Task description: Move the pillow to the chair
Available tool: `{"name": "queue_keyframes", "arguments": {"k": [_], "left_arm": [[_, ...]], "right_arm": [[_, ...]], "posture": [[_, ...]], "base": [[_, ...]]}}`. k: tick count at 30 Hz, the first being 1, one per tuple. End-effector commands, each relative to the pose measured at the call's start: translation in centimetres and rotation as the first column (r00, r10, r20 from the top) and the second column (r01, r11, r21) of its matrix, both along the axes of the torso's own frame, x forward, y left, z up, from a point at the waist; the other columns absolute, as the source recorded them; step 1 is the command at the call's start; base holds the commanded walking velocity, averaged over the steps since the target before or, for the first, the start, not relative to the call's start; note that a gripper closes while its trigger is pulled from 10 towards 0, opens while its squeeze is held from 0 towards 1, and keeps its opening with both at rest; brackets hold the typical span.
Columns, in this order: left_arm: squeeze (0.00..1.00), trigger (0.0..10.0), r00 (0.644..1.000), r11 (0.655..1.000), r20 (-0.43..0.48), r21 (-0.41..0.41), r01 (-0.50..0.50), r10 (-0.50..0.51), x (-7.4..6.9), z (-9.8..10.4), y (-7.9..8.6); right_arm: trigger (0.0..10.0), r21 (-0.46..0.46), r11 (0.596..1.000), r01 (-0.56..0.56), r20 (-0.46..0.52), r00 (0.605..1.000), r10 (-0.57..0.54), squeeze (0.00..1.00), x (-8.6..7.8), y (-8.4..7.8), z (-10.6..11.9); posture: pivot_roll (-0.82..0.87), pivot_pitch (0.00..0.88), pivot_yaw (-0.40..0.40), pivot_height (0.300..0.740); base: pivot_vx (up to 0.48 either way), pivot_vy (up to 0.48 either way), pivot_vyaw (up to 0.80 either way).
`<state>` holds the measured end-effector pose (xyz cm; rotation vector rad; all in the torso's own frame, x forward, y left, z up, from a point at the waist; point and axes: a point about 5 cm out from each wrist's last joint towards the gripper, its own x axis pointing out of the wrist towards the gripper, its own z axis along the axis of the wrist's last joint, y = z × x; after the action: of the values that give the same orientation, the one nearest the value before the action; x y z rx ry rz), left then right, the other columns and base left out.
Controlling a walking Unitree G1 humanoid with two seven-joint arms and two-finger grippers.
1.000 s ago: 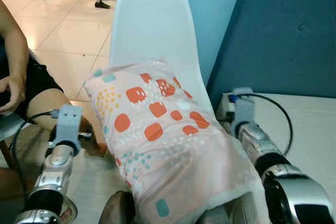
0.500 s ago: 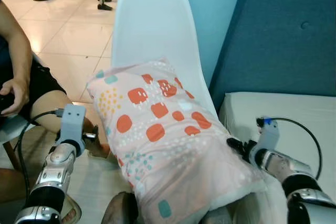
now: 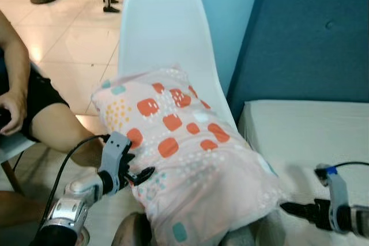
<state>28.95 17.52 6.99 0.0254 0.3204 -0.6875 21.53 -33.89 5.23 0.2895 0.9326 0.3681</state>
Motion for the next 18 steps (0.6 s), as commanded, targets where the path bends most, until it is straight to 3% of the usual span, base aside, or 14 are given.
{"name": "queue_keyframes", "arguments": {"k": [1, 3, 4, 5, 6, 7, 8, 13, 18], "left_arm": [[0.00, 10.0, 1.000, 1.000, -0.023, 0.020, 0.007, -0.006, -0.4, -0.4, 0.4], [0.00, 10.0, 1.000, 1.000, -0.025, 0.015, 0.011, -0.011, -0.4, -0.3, 0.4], [0.00, 10.0, 0.999, 0.999, -0.034, 0.032, 0.011, -0.010, -0.4, -0.4, 0.4], [0.00, 10.0, 0.999, 0.999, -0.034, 0.032, 0.011, -0.010, -0.4, -0.4, 0.4], [0.00, 10.0, 0.999, 0.999, -0.039, 0.036, 0.014, -0.013, -0.5, -0.4, 0.4], [0.00, 10.0, 0.999, 0.999, -0.039, 0.036, 0.014, -0.013, -0.5, -0.4, 0.4], [0.00, 10.0, 0.999, 0.999, -0.041, 0.042, 0.010, -0.008, -0.5, -0.4, 0.4], [0.00, 10.0, 0.999, 0.999, -0.041, 0.054, -0.007, 0.010, -0.5, -0.5, 0.5], [0.00, 10.0, 0.999, 0.998, -0.040, 0.054, -0.009, 0.011, -0.5, -0.6, 0.5]], "right_arm": [[10.0, 0.024, 0.999, -0.029, 0.028, 0.999, 0.028, 1.00, 0.0, 0.4, 0.2], [10.0, 0.022, 0.999, -0.039, 0.083, 0.996, 0.037, 1.00, 0.2, 0.5, 0.3], [10.0, 0.025, 0.999, -0.044, 0.237, 0.971, 0.037, 1.00, 0.7, 0.9, 0.6], [10.0, 0.025, 0.999, -0.044, 0.237, 0.971, 0.037, 1.00, 0.7, 0.9, 0.6], [10.0, 0.025, 0.999, -0.036, 0.273, 0.961, 0.028, 0.71, 0.7, 1.0, 0.6], [10.0, 0.025, 0.999, -0.036, 0.273, 0.961, 0.028, 0.71, 0.7, 1.0, 0.6], [10.0, -0.022, 0.999, -0.048, 0.296, 0.954, 0.052, 0.00, 0.6, 1.4, 0.1], [10.0, -0.185, 0.970, -0.158, 0.269, 0.941, 0.204, 0.00, -0.4, 3.7, -2.1], [10.0, -0.227, 0.956, -0.187, 0.266, 0.932, 0.246, 0.00, -0.8, 4.7, -3.1]], "posture": [[-0.02, 0.164, -0.003, 0.615], [-0.02, 0.163, -0.003, 0.615], [-0.02, 0.164, -0.003, 0.615], [-0.02, 0.164, -0.003, 0.615], [-0.02, 0.164, -0.003, 0.615], [-0.02, 0.164, -0.003, 0.615], [-0.02, 0.164, -0.003, 0.615], [-0.02, 0.168, -0.006, 0.615], [-0.02, 0.167, -0.006, 0.615]], "base": [[0.000, 0.000, 0.00], [0.000, 0.000, 0.00], [0.000, 0.000, 0.00], [0.000, 0.000, 0.00], [0.000, 0.000, 0.00], [0.000, 0.000, 0.00], [0.000, 0.000, 0.00], [0.000, 0.000, 0.00], [0.000, 0.000, 0.00]]}}
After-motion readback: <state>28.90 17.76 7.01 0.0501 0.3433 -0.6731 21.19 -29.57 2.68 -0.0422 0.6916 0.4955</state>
